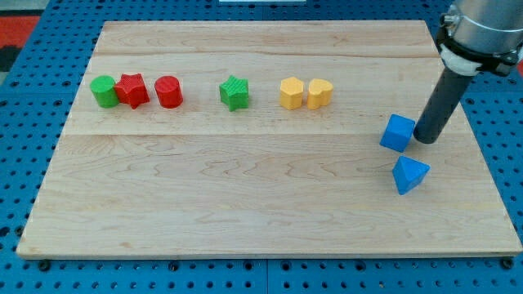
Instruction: Move blue blocks at the bottom right of the board
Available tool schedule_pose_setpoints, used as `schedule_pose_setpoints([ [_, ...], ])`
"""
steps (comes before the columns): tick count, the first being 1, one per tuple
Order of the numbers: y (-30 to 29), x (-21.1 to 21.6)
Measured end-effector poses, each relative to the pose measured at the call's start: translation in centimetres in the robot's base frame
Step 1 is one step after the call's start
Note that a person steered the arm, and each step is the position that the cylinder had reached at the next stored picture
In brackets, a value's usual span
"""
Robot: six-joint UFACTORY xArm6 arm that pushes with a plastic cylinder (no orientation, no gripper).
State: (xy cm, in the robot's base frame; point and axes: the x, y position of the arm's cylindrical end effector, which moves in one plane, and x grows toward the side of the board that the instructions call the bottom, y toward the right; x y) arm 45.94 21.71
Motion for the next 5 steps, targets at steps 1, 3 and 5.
schedule_pose_setpoints([
  [1, -2.7, 0.9],
  [3, -4.0, 2.7],
  [5, -3.8, 6.8],
])
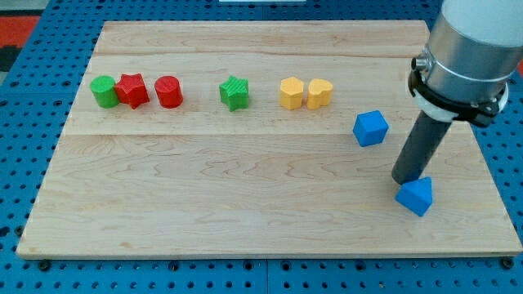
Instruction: Move blue blocks at the bottom right of the board
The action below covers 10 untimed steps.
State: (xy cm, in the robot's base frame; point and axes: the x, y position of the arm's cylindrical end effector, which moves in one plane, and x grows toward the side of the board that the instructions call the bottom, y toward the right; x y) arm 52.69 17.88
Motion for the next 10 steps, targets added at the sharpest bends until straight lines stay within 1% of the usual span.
schedule_pose_setpoints([
  [1, 0.2, 0.5],
  [2, 2.5, -0.3],
  [3, 4.6, -8.8],
  [4, -0.2, -15.6],
  [5, -4.0, -14.5],
  [6, -1.8, -9.8],
  [7, 0.9, -6.9],
  [8, 1.6, -6.0],
  [9, 0.1, -10.6],
  [10, -4.4, -11.2],
])
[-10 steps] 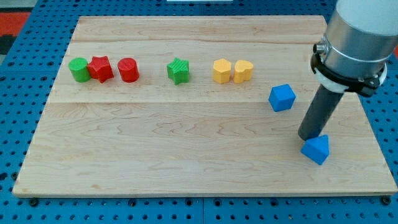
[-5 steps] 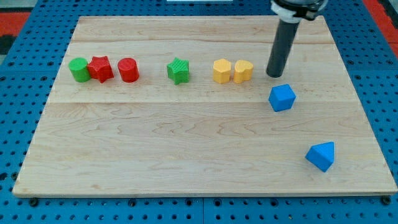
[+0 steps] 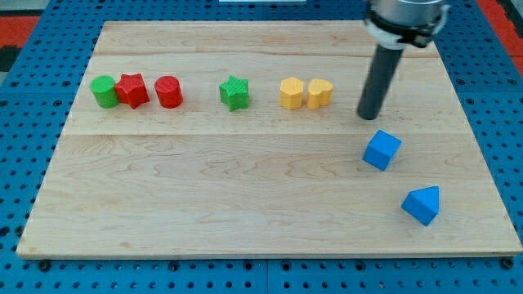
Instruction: Move blue blocks at the bottom right of the board
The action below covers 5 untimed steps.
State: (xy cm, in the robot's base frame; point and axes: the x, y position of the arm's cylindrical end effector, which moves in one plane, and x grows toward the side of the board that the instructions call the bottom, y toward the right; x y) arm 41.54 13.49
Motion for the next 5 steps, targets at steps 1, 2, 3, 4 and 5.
schedule_pose_setpoints([
  [1, 1.0, 3.5],
  [2, 2.0, 6.8],
  [3, 3.6, 7.8],
  [4, 1.6, 7.3],
  [5, 0.7, 11.5],
])
